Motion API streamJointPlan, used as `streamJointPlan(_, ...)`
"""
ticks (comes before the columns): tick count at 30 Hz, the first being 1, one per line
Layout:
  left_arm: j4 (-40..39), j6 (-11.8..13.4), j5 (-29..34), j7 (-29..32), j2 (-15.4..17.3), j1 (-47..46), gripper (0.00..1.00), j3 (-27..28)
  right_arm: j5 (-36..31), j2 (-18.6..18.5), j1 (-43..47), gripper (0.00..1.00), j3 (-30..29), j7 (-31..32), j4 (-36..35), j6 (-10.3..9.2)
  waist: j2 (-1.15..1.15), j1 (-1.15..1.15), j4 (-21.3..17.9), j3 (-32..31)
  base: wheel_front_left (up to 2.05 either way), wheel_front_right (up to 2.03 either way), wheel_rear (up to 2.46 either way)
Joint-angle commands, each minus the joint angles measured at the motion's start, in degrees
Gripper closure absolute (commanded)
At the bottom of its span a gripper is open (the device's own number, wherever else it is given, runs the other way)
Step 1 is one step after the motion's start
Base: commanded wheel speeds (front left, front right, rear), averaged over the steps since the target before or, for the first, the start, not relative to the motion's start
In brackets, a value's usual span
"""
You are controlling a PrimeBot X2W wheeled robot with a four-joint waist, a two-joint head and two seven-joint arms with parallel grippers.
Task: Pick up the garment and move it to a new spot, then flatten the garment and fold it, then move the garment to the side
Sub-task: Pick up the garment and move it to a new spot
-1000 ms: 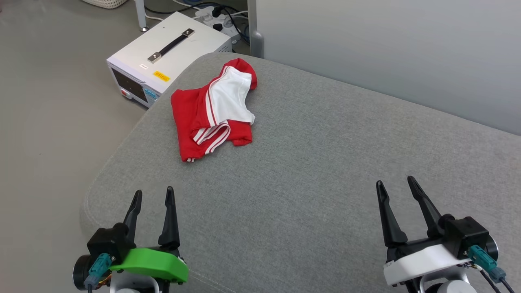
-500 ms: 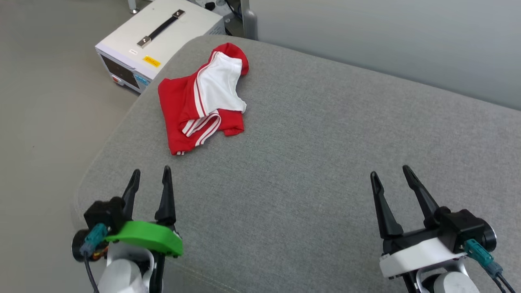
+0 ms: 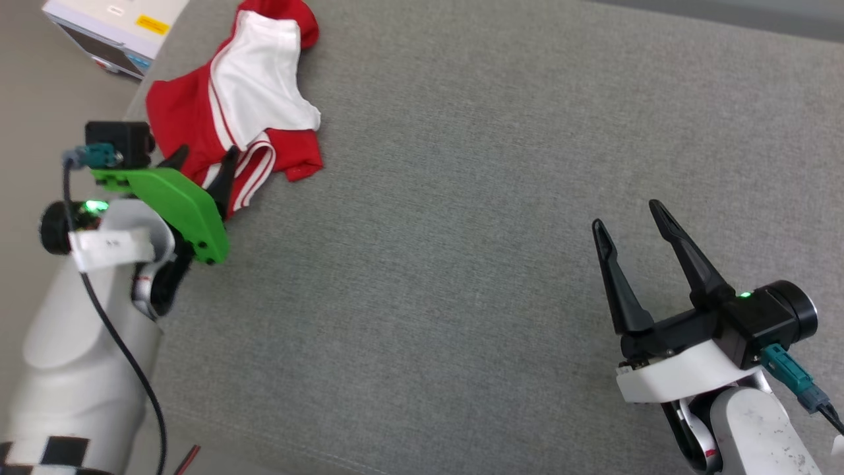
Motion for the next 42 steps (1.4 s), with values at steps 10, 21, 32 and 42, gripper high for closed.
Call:
streamJointPlan(10, 9.6, -0.2, -7.2, 7.7, 8.8, -10.6, 0.0, -1.5, -0.6, -0.1, -2.9, 0.0, 0.9, -0.5, -1.0, -0.04, 0.0, -0.01, -9.8, 10.9, 0.0, 0.0, 0.0)
streamJointPlan(21, 13.0, -0.2, -16.3, 8.8, 11.0, -10.2, 1.0, -4.9, -0.4, 0.1, -3.4, 0.0, 0.7, -0.5, 0.3, -0.04, 0.0, -0.01, -10.4, 10.7, 0.0, 0.0, 0.0)
streamJointPlan(32, 9.2, -0.2, -15.5, -3.8, 13.6, -10.0, 1.0, -9.0, 0.5, 1.0, -1.8, 0.0, 0.2, -0.5, 2.7, -0.04, 0.0, -0.01, -9.1, 2.9, 0.0, 0.0, 0.0)
streamJointPlan(42, -1.1, 0.9, -11.0, -9.8, 14.5, -9.0, 1.0, -12.1, 1.2, 3.0, 1.8, 0.0, -2.4, -0.5, 4.4, -0.04, 0.0, -0.01, -9.4, -6.4, 0.0, 0.0, 0.0)
